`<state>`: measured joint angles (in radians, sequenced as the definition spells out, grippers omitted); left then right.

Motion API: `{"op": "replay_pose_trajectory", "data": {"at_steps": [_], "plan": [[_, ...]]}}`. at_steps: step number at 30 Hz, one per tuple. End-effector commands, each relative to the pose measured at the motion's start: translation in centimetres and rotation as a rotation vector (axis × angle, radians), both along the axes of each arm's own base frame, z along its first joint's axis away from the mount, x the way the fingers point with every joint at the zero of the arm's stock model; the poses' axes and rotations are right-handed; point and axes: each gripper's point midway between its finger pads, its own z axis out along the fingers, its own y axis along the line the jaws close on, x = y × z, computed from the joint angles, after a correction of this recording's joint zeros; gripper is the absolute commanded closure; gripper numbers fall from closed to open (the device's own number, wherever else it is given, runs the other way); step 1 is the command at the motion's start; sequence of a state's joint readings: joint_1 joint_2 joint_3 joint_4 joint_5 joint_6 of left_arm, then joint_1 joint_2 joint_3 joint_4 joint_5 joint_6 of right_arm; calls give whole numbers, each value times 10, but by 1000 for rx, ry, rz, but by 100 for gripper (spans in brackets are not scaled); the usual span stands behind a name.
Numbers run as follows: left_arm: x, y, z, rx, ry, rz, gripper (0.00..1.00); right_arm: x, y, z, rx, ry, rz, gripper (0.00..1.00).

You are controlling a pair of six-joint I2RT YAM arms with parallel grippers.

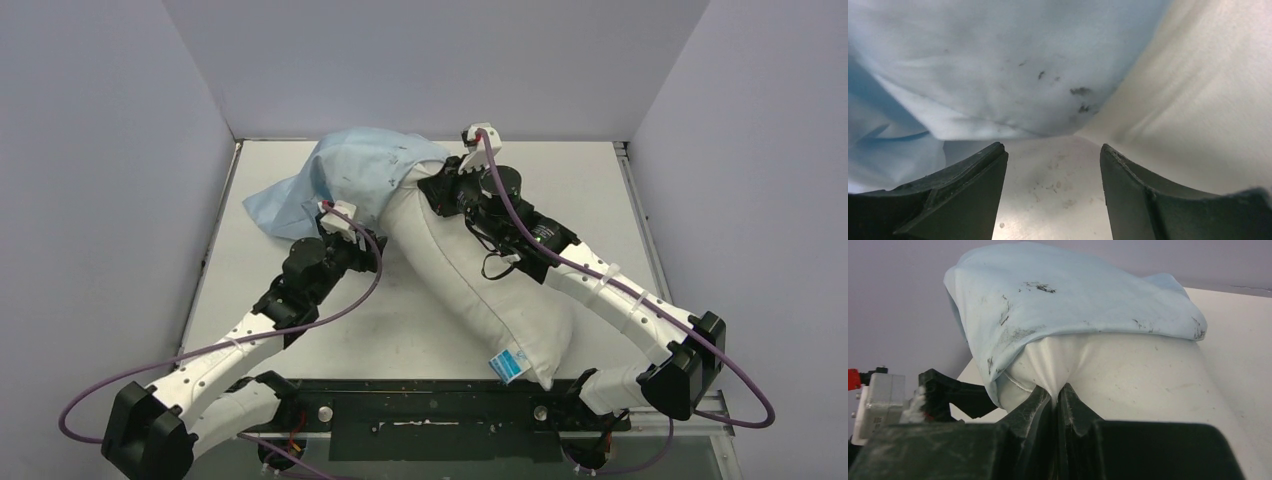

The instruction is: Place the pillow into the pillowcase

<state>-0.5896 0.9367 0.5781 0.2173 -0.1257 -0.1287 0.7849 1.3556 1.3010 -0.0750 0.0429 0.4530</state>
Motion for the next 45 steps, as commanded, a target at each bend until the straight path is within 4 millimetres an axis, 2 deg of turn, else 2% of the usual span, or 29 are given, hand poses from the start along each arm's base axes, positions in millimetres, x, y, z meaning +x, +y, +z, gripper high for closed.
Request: {"op": "replay_pose_trajectory", "data": {"at_steps": [1,3,4,6,8,9,15,18,24,28,32,37,39,41,43,45], "plan": [[24,-14,65,-79,-199,-2,35,-13,-1,114,311,-227,38,100],[28,-23,73,-88,-225,-33,40,-13,-2,115,320,-227,38,100],[30,-28,76,-86,-229,-53,48,-14,-3,115,324,-227,37,100],[28,-35,84,-95,-239,-89,73,-14,-3,115,327,-226,37,100],[17,-44,95,-124,-261,-156,95,-14,-4,112,323,-223,34,100],[10,-47,101,-142,-270,-187,100,-13,-5,111,320,-222,27,100],[-42,-66,128,-222,-270,-370,100,0,-16,100,312,-212,-28,100],[-63,-71,135,-270,-262,-450,100,7,-18,94,316,-195,-34,100],[-81,-79,144,-297,-283,-545,100,12,-16,93,383,-171,-28,100],[-92,-85,166,-331,-324,-621,100,10,-15,97,441,-139,-26,100],[-105,-87,194,-366,-355,-679,100,-4,-14,86,429,-59,-13,100],[-125,-78,223,-456,-365,-713,100,-46,6,33,287,85,38,100],[-129,-75,225,-490,-356,-714,100,-58,9,24,294,118,75,100],[-128,-75,219,-505,-338,-705,100,-59,12,23,287,121,91,100],[-118,-78,202,-485,-309,-673,100,-47,8,11,228,129,52,100],[-101,-79,177,-436,-265,-609,100,-30,4,-4,187,140,26,100]]}}
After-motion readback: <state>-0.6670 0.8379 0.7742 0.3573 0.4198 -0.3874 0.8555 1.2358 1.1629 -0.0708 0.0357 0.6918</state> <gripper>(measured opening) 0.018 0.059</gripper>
